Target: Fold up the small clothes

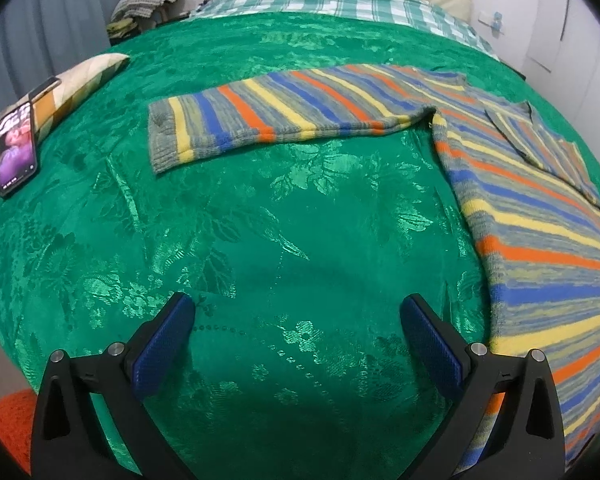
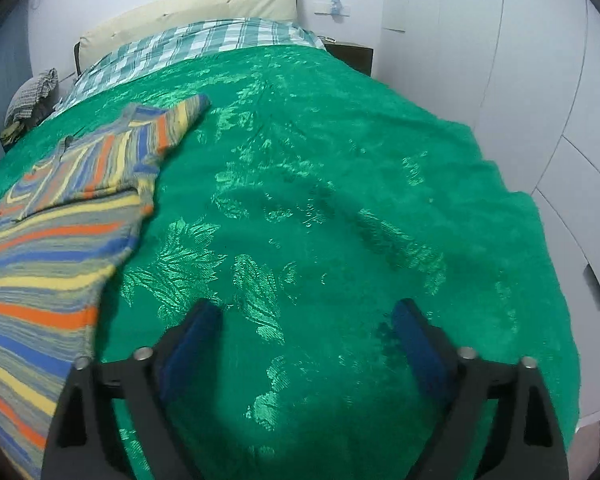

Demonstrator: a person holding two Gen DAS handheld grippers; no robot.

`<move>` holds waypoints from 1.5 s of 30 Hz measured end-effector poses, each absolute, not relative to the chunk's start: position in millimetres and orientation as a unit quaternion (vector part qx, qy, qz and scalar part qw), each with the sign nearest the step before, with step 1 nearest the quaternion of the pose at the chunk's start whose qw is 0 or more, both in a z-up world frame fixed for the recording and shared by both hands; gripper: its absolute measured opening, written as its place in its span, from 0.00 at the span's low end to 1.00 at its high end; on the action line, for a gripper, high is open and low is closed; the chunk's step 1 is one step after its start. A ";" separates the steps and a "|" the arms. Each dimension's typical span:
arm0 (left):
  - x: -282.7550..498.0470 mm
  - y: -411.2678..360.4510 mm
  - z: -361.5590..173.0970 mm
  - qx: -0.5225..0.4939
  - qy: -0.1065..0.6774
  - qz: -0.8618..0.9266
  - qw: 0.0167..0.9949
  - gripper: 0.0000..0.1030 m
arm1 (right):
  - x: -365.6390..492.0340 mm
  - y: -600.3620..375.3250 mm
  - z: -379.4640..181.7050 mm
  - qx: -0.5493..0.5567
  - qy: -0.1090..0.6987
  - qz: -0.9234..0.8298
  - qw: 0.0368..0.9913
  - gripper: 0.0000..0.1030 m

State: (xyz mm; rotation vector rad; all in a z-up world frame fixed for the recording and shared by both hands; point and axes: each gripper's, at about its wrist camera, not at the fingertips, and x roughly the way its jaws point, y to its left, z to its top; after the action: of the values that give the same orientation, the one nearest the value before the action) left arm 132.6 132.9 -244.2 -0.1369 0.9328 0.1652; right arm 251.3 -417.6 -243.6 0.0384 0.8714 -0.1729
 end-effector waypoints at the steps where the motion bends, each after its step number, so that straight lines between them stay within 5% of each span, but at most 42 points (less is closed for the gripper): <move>1: 133.0 132.8 -244.7 -0.066 0.449 0.080 0.887 1.00 | 252.4 -418.2 -245.7 0.023 0.422 -0.081 0.903 0.94; 45: 132.1 124.8 -248.6 -0.025 0.446 0.076 0.891 1.00 | 259.2 -412.8 -256.3 0.016 0.424 -0.078 0.902 1.00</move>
State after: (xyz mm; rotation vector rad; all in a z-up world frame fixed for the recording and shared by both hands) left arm 132.1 124.8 -248.6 -0.0529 0.9261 0.1588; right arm 259.2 -412.8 -256.3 0.0335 0.8778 -0.1617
